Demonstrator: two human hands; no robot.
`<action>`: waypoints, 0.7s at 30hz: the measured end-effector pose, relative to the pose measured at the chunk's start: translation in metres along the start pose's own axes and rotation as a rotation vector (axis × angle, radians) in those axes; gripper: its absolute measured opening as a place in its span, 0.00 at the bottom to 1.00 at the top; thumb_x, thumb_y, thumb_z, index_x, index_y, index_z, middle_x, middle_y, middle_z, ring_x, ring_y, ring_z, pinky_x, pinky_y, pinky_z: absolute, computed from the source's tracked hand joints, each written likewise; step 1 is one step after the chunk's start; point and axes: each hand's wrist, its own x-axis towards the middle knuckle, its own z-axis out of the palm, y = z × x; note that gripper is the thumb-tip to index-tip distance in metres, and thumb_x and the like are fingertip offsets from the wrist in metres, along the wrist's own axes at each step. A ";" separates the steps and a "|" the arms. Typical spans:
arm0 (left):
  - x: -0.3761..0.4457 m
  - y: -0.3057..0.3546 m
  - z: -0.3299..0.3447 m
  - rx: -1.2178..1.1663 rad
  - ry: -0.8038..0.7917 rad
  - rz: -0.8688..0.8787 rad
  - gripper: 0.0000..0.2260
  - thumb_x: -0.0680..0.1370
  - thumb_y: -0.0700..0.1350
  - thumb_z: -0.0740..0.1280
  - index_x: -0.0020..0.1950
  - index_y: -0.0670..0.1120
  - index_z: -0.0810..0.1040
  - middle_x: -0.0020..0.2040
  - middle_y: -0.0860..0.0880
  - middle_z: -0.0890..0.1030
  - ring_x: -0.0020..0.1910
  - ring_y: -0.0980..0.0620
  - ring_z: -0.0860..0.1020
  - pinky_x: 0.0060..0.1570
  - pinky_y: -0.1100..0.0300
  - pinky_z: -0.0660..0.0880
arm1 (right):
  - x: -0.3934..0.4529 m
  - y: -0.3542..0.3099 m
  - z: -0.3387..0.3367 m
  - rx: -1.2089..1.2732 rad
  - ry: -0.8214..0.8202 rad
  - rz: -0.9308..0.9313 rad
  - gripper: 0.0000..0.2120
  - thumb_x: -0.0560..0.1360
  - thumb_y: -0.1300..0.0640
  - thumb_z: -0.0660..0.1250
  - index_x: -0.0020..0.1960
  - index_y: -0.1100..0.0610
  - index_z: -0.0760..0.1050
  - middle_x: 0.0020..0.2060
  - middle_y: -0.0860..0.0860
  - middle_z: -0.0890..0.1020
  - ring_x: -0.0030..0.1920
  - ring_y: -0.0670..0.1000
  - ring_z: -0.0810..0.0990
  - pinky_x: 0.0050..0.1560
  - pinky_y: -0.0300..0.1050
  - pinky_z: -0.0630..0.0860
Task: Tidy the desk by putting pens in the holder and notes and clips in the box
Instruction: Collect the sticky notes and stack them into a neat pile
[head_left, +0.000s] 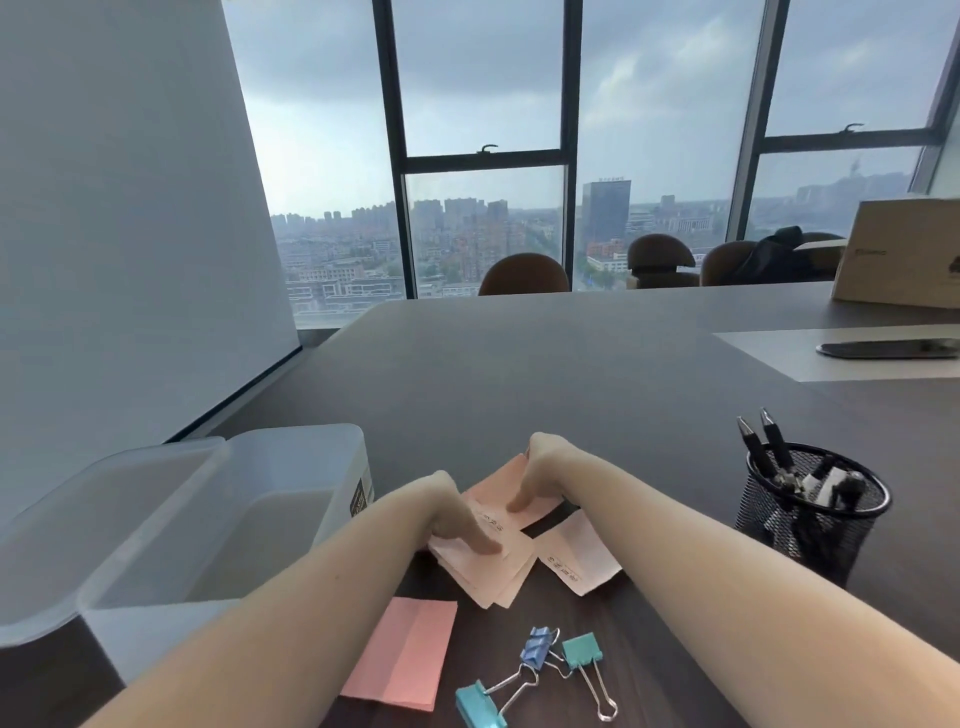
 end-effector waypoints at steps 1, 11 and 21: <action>0.000 0.001 0.001 0.015 -0.012 -0.004 0.38 0.68 0.55 0.76 0.71 0.41 0.65 0.69 0.45 0.73 0.65 0.46 0.74 0.62 0.55 0.73 | -0.001 -0.001 -0.001 -0.012 -0.013 0.005 0.32 0.68 0.52 0.76 0.66 0.62 0.69 0.63 0.56 0.77 0.60 0.56 0.78 0.59 0.48 0.77; -0.004 -0.010 -0.004 -0.232 0.052 -0.020 0.26 0.71 0.46 0.75 0.66 0.39 0.72 0.56 0.45 0.79 0.54 0.47 0.79 0.46 0.61 0.76 | -0.001 0.006 -0.002 0.367 -0.001 0.067 0.21 0.71 0.60 0.73 0.61 0.65 0.74 0.55 0.58 0.81 0.55 0.57 0.82 0.55 0.48 0.78; -0.018 0.008 -0.008 -0.700 0.137 0.223 0.05 0.75 0.40 0.69 0.50 0.45 0.79 0.50 0.44 0.82 0.46 0.47 0.80 0.51 0.57 0.77 | -0.034 0.045 -0.055 0.673 0.288 0.149 0.10 0.74 0.66 0.63 0.55 0.63 0.75 0.57 0.61 0.81 0.56 0.59 0.81 0.56 0.52 0.79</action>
